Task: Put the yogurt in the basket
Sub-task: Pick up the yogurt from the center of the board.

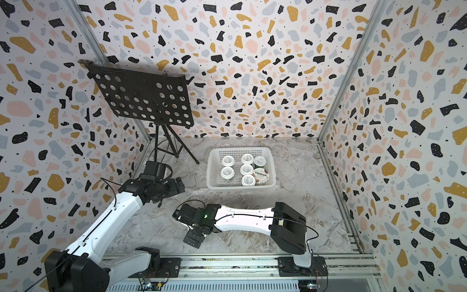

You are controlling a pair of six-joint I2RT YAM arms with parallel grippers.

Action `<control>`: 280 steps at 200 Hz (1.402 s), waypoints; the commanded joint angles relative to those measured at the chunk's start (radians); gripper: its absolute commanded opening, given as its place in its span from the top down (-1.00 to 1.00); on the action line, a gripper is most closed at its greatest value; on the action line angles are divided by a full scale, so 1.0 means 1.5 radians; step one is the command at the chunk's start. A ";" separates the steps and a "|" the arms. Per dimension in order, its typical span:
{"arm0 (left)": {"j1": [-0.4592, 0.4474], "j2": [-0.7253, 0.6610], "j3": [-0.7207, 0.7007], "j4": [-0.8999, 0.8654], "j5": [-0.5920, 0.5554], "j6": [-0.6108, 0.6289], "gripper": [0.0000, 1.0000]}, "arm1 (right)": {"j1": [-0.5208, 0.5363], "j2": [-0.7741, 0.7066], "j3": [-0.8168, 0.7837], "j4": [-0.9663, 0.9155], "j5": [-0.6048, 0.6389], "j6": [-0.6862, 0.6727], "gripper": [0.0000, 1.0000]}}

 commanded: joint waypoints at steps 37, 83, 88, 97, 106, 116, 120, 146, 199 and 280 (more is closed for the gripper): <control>0.009 -0.013 -0.003 -0.001 -0.007 -0.007 -0.99 | 0.000 0.048 0.067 -0.035 0.016 0.011 -0.99; 0.014 -0.017 -0.003 -0.002 -0.007 -0.007 -0.99 | -0.001 0.071 0.079 -0.043 0.005 0.009 -0.92; 0.015 -0.017 -0.003 -0.002 -0.007 -0.007 -0.99 | -0.001 0.071 0.078 -0.044 0.005 0.010 -0.91; 0.015 -0.016 -0.003 -0.002 -0.007 -0.007 -0.99 | -0.001 0.071 0.078 -0.044 0.005 0.009 -0.87; 0.016 -0.016 -0.003 -0.002 -0.006 -0.007 -0.99 | -0.001 0.071 0.077 -0.044 0.005 0.009 -0.83; 0.016 -0.016 -0.002 -0.001 -0.005 -0.007 -0.99 | -0.002 0.070 0.076 -0.044 0.004 0.008 -0.80; 0.016 -0.016 -0.002 -0.001 -0.005 -0.007 -0.99 | -0.001 0.070 0.075 -0.044 0.004 0.008 -0.78; 0.017 -0.017 -0.002 -0.001 -0.004 -0.007 -0.99 | -0.001 0.067 0.074 -0.044 0.005 0.006 -0.65; 0.018 -0.017 -0.002 0.000 -0.002 -0.006 -0.99 | -0.001 0.045 0.066 -0.047 0.025 0.005 -0.60; 0.017 -0.028 0.001 0.007 0.022 -0.005 -0.97 | -0.081 -0.068 0.037 -0.095 0.089 0.018 -0.57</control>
